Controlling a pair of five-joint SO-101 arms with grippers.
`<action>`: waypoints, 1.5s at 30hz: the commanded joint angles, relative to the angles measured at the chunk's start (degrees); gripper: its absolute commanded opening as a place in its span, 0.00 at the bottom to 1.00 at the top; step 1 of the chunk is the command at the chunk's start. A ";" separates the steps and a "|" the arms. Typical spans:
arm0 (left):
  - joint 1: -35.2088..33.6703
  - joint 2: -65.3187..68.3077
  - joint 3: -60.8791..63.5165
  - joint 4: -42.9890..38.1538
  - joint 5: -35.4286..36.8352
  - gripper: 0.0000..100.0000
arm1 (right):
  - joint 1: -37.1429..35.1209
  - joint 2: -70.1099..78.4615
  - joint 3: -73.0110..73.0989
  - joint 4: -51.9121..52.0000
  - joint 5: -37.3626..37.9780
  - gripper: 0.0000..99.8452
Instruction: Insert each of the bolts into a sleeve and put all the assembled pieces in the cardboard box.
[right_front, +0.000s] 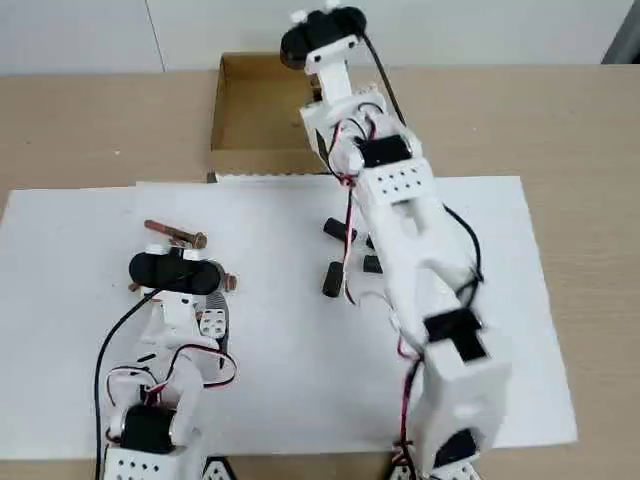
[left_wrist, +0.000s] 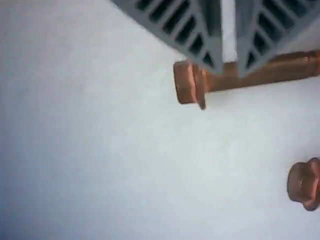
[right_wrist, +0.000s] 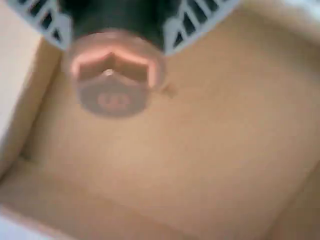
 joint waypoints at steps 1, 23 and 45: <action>-0.35 -0.44 -0.13 -1.32 -0.18 0.00 | 0.22 5.23 -9.05 -3.38 3.96 0.00; -0.35 -0.44 -0.13 -1.32 -0.18 0.00 | 0.13 14.46 -16.26 3.30 9.23 0.01; -0.44 -0.44 -0.13 -1.32 -0.09 0.00 | -4.62 -10.68 -16.18 51.21 -10.02 0.00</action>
